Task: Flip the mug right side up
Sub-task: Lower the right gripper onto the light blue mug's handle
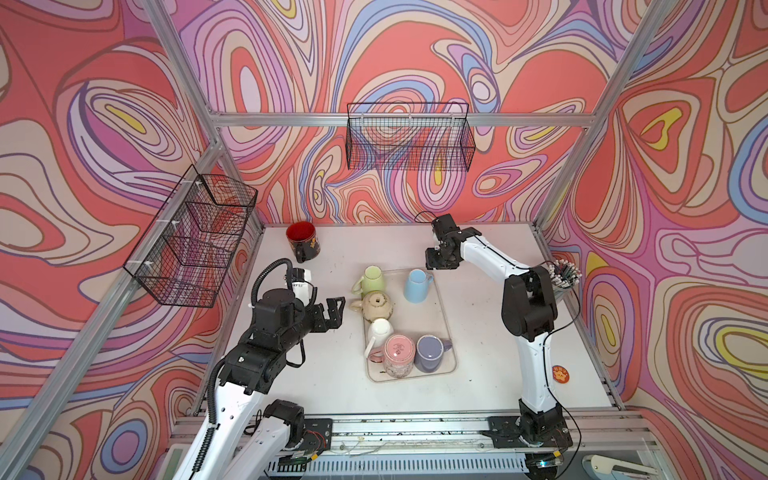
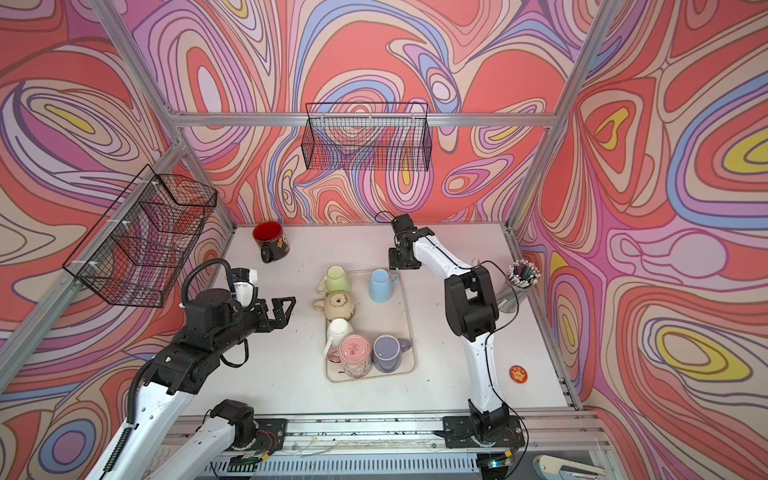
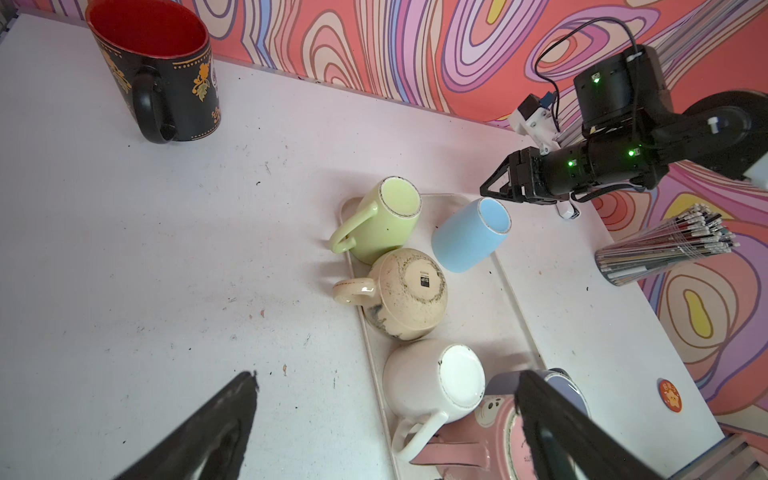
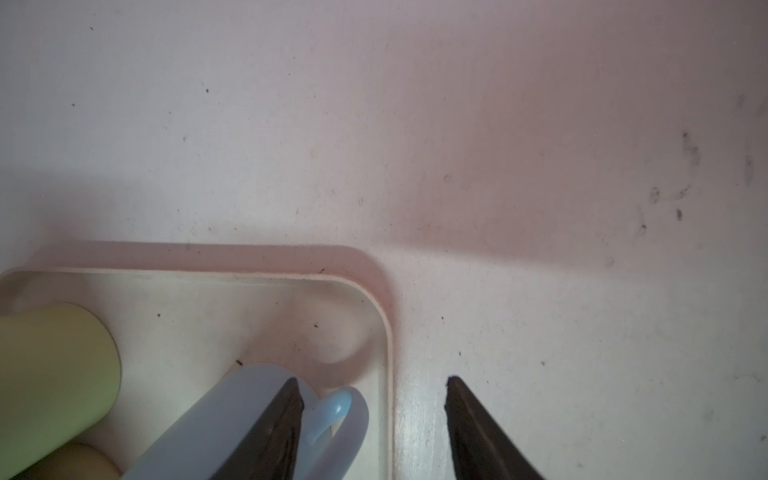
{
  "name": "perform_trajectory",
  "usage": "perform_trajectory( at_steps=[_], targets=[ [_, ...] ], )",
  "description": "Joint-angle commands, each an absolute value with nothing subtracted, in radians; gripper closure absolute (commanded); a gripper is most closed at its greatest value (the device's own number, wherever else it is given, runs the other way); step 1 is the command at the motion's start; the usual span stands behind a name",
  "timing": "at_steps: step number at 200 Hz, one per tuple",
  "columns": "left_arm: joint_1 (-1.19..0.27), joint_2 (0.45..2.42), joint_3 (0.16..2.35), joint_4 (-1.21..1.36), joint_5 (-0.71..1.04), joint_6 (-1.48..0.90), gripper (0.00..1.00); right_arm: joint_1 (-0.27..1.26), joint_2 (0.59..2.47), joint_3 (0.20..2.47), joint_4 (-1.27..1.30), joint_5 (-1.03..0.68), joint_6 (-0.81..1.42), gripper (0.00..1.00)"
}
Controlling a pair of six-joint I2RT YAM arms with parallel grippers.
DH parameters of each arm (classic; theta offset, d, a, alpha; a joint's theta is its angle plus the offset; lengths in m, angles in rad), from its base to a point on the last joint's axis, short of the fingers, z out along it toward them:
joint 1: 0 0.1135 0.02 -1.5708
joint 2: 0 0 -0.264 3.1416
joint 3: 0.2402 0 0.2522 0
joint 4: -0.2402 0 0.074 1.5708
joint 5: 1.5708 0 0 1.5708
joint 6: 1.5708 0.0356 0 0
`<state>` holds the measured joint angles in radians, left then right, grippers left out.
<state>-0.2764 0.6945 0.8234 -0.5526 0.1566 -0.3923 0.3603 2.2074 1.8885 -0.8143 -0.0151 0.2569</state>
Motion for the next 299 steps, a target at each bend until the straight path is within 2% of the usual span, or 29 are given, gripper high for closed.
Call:
perform_trajectory(
  at_steps=[1, 92, 168, 246, 299],
  targets=[
    [-0.283, 0.694, 0.811, -0.572, 0.166, -0.374, 0.0, 0.36, 2.208, 1.854, -0.814, -0.013, 0.236, 0.43],
    [-0.284, 0.696, 0.808, -0.567, 0.165, -0.376, 0.0, 0.367, 2.014, 1.57, -0.743, -0.033, 0.238, 0.45],
    [-0.282, 0.708, 0.806, -0.566, 0.164, -0.377, 0.0, 0.448, 1.897, 1.424, -0.708, -0.078, 0.212, 0.45],
    [-0.282, 0.716, 0.805, -0.565, 0.168, -0.377, 0.0, 0.417, 1.846, 1.494, -0.789, -0.007, 0.205, 0.45],
    [-0.282, 0.719, 0.804, -0.565, 0.168, -0.377, 0.0, 0.41, 1.992, 1.686, -0.808, -0.038, 0.201, 0.45]
  ],
)
